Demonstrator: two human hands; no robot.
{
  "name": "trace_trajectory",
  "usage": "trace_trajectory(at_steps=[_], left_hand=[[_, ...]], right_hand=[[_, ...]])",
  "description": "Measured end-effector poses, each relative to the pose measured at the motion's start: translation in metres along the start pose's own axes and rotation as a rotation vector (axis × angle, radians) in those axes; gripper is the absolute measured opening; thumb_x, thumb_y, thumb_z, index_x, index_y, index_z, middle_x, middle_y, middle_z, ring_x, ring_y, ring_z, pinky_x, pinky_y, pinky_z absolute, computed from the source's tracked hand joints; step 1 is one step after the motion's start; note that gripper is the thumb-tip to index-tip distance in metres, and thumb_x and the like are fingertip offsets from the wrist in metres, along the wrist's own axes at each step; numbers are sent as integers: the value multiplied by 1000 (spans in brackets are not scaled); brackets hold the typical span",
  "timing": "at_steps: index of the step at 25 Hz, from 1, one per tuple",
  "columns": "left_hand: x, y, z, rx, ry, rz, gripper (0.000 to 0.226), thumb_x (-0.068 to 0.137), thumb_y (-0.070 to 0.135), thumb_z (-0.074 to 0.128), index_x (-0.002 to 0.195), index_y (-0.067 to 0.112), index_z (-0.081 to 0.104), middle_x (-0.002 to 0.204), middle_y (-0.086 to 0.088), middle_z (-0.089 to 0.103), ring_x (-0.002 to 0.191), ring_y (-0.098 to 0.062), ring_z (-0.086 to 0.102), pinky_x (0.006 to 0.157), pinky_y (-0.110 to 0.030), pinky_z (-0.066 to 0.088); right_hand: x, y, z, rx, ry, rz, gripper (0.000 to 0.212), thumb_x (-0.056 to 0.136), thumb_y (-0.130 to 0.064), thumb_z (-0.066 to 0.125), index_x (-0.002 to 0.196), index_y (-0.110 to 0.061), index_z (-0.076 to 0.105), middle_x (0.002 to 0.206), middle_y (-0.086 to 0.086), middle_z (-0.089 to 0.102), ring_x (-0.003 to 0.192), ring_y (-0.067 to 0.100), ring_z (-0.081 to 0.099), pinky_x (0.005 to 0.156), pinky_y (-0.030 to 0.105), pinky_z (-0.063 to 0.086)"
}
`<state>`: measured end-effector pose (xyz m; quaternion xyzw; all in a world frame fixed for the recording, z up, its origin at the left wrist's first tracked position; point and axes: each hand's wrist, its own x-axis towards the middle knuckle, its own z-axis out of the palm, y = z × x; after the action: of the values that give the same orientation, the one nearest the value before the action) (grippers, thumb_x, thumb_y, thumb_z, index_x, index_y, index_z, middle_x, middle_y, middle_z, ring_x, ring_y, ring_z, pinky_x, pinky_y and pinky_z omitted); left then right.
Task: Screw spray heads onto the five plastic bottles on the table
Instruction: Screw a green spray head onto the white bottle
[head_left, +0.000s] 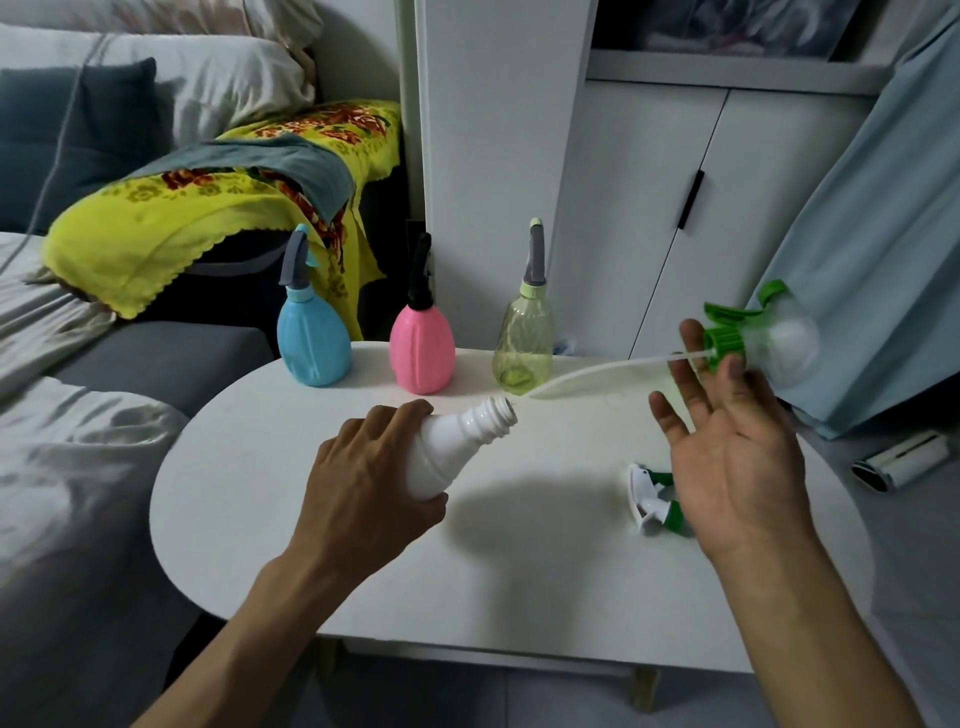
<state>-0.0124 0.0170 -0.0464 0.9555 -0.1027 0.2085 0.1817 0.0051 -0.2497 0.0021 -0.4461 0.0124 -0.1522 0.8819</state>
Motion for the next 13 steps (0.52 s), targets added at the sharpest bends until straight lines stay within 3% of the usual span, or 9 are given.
trace_trajectory(at_steps=[8, 13], left_hand=[[0, 1, -1, -13, 7, -6, 76, 55, 35, 87, 123, 19, 58, 104, -3, 65, 85, -29, 58, 70, -38, 46], [-1, 3, -2, -29, 6, 10, 74, 56, 34, 87, 122, 19, 57, 104, -2, 64, 84, -29, 58, 70, -39, 47]], right_hand=[[-16, 33, 14, -85, -57, 58, 20, 86, -26, 56, 104, -28, 65, 124, -3, 71, 111, 13, 60, 87, 37, 44], [-23, 48, 19, -114, -116, 99, 34, 83, -25, 57, 117, -25, 63, 122, -2, 71, 113, 13, 63, 88, 39, 44]])
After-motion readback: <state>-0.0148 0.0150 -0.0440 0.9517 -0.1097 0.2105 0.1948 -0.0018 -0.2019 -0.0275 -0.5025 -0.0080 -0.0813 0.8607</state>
